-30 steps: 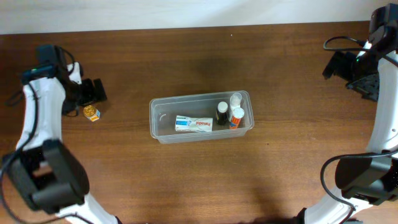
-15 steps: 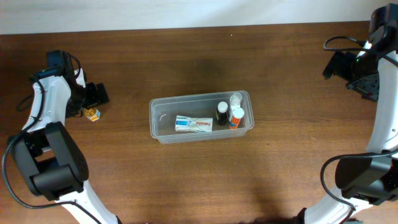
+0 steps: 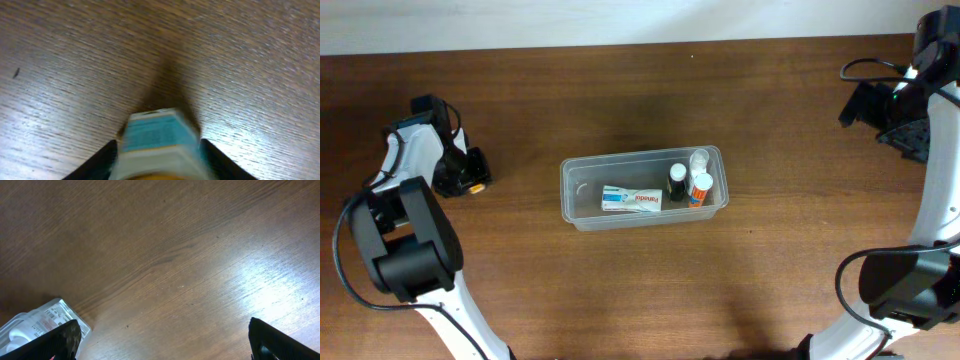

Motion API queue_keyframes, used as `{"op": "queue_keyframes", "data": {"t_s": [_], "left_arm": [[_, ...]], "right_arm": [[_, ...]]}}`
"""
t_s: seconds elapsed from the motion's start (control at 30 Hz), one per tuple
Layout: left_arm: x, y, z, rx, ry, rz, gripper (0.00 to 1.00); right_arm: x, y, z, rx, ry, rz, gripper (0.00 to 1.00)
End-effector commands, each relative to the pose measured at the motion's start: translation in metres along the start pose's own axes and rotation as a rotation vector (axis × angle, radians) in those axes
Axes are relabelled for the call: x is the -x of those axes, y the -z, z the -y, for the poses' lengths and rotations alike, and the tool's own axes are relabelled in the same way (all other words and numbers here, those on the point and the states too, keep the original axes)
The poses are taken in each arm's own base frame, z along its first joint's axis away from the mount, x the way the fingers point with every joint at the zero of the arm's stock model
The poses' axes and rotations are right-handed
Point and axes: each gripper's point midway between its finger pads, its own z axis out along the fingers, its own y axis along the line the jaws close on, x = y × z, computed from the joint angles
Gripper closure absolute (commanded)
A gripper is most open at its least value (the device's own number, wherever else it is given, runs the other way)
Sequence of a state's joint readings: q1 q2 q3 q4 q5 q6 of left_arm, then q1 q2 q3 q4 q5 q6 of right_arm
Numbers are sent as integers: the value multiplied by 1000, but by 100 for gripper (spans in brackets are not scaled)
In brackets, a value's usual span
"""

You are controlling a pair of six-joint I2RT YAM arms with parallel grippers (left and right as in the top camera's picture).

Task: Pack container
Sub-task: 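Close left gripper on the gold-lidded jar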

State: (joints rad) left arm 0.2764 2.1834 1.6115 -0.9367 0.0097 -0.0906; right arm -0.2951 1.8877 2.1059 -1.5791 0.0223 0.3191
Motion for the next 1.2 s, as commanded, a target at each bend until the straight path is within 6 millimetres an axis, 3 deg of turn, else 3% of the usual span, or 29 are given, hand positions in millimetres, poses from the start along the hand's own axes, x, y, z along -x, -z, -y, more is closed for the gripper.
{"op": "queue_keyframes", "data": {"t_s": [0.0,0.3,0.63,1.0,1.17], "left_arm": [[0,0,-4,8,5,1,51],[-6,3,-4,10,-4,-26,53],[-5,33,-5,15,-36,-64,53],[-13,42,2,-17,-56,-105,54],[-18,66,10,-19,-73,-140,53]], "right_arm": [[2,10,1,1,-13,31,2],[2,10,1,1,-13,31,2],[2,10,1,1,-13,31,2],[2,10,1,1,-13,31,2],[2,10,1,1,-13,31,1]]}}
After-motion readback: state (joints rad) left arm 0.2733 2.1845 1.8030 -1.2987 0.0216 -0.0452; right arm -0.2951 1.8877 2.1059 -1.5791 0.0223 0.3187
